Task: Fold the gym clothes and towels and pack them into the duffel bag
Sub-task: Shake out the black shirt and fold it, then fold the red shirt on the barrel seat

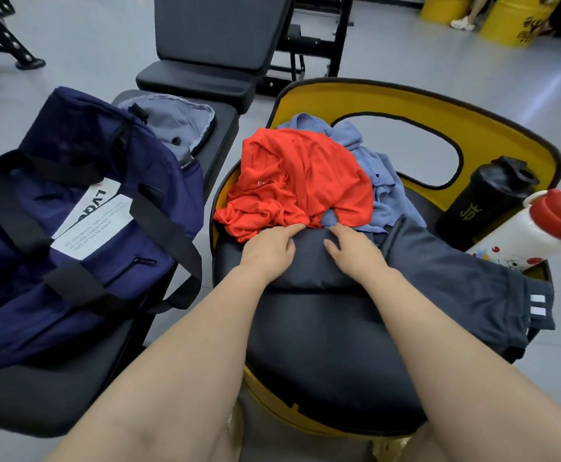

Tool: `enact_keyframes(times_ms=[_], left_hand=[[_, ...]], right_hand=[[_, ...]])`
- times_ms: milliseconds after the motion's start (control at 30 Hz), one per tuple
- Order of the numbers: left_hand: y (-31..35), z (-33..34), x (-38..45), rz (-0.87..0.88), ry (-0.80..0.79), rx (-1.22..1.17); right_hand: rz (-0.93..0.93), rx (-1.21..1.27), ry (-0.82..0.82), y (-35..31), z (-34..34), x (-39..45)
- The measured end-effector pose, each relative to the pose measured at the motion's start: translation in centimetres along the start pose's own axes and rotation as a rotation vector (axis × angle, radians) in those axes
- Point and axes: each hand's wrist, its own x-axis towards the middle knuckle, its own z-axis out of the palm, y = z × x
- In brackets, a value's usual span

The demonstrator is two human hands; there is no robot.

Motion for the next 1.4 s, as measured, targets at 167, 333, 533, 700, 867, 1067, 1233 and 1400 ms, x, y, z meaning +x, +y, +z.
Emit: enact_keyframes(times_ms=[167,333,533,700,867,1067,1233,1400], left_hand=[[-0.3,-1.3,0.0,-0.149,0.173,-0.189],[-2.1,-3.2,2.1,-0.280,0.444,-0.378],[-4.7,-6.1,6.4,-0.295,0.205,-0.215],[-5.0,-6.6,8.6,-0.278,0.109,-0.116],[-4.6,-6.8,9.0,-0.260,0.137,-0.213],[-3.3,-9.8,8.8,-0.190,0.161,-0.238],[0.6,-14.1,8.0,-0.076,0.208,-0.283],[5.4,-19.4,6.9,0.018,0.255,-0.254]], right_hand=[[-0.129,0.137,0.287,-2.0,-0.2,0.5],[-0.240,0.104,0.350,-3.6,-0.2,3.5],[-0.379,0.057,0.321,-7.4,-2.1,7.8],[-0.374,-0.059,0.229,-8.7,-3.1,10.9],[-0.221,0.089,0.204,-9.5,-4.0,13.0],[-0.092,0.285,0.221,-10.2,-6.7,12.3],[-0.078,0.418,0.309,-10.3,-10.4,9.7],[-0.087,0.501,0.440,-10.7,-15.5,5.9]])
